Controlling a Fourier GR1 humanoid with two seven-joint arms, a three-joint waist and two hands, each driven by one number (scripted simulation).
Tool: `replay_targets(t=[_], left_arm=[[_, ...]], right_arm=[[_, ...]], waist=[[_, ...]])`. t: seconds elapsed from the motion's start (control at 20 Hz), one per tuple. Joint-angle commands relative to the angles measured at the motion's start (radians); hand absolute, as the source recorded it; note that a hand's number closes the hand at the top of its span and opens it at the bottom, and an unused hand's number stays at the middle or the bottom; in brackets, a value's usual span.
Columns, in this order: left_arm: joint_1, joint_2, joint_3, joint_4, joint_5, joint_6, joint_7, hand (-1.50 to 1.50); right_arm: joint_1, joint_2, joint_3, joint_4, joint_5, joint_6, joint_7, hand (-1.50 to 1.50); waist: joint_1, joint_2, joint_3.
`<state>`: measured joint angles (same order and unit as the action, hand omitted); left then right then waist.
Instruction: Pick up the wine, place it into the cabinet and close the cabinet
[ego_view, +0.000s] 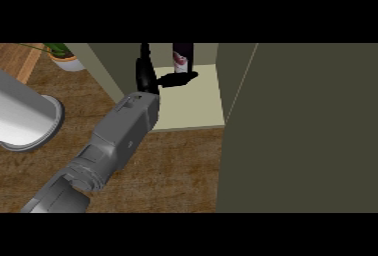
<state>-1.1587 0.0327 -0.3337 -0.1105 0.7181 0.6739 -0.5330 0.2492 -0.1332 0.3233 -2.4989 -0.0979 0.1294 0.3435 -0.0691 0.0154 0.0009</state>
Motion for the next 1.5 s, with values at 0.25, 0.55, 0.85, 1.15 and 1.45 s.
replay_targets(t=[0.25,0.55,0.85,1.15,1.45], left_arm=[[0.004,0.036,0.009,-0.031,-0.031,-0.116,-0.077,-1.5],[0.027,0.045,0.047,-0.106,-0.011,-0.23,-0.108,-1.5],[0.136,-0.017,0.037,-0.242,-0.027,-0.221,-0.159,-1.5],[0.201,0.003,0.009,-0.414,-0.056,-0.222,-0.103,-1.5],[0.372,0.017,-0.067,-0.686,-0.078,-0.177,-0.022,-1.5]], right_arm=[[0.063,-0.035,-0.038,-0.171,-0.107,0.014,0.08,-1.5],[0.063,-0.026,-0.016,-0.234,-0.087,-0.012,0.114,-1.5],[0.14,-0.039,-0.029,-0.228,-0.094,0.012,0.064,-1.5],[0.074,-0.014,-0.023,-0.18,-0.072,-0.018,0.063,-1.5],[0.074,-0.01,-0.008,-0.184,-0.031,-0.049,0.083,-1.5]], waist=[[0.025,-0.005,-0.001],[0.04,-0.013,-0.002],[0.064,-0.026,-0.001],[0.076,-0.025,-0.001],[0.099,-0.034,-0.001]])
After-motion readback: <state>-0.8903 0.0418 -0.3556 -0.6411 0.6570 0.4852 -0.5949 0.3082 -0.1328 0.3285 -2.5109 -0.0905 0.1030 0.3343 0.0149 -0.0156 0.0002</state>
